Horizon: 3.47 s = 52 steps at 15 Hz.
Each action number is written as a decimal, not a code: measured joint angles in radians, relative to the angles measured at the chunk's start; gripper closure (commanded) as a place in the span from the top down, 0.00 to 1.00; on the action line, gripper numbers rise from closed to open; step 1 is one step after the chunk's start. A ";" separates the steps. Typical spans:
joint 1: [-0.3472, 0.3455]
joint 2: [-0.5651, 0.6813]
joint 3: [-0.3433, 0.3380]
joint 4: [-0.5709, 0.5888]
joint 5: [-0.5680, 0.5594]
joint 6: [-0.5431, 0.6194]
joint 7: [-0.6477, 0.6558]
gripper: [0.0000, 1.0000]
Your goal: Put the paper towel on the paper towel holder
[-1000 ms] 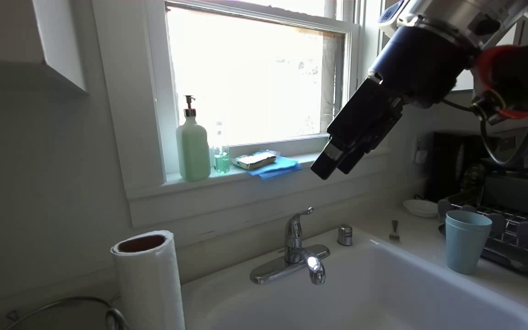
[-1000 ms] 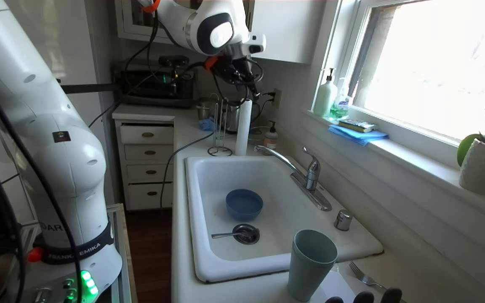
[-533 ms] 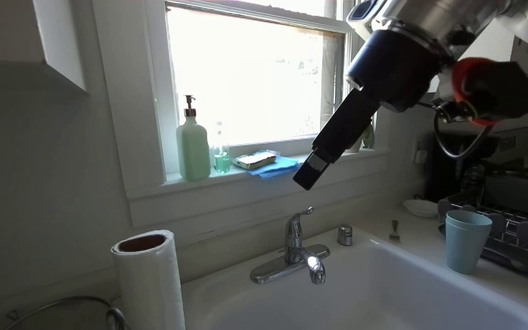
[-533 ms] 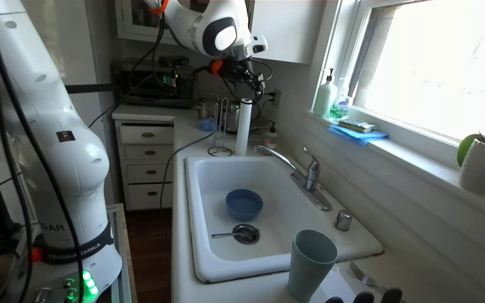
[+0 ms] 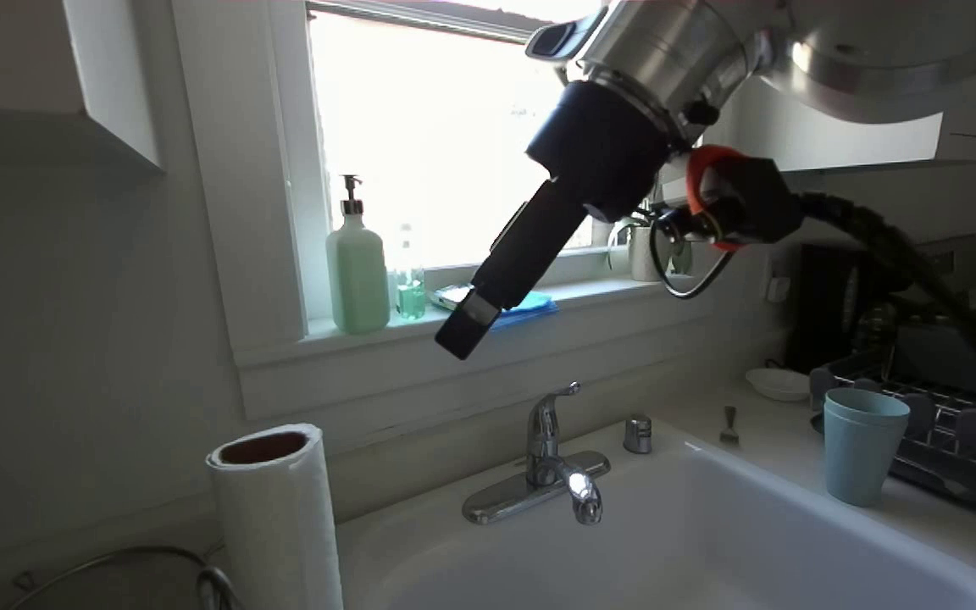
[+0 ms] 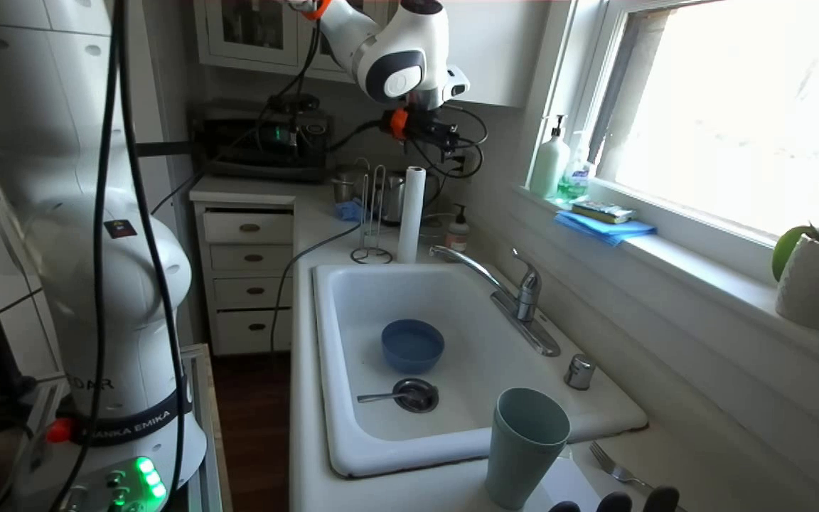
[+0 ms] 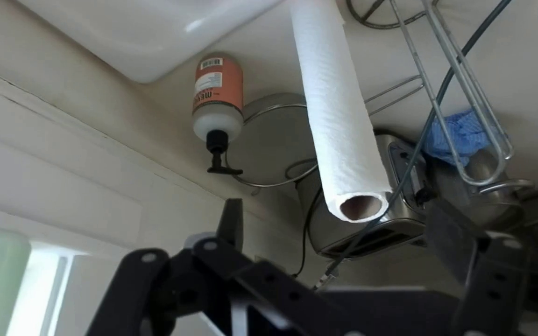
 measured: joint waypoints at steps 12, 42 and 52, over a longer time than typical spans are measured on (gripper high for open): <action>-0.099 0.230 0.126 0.243 0.022 -0.075 -0.160 1.00; -0.170 0.439 0.251 0.414 -0.096 -0.026 -0.165 0.23; -0.182 0.424 0.234 0.421 -0.187 -0.145 -0.109 0.01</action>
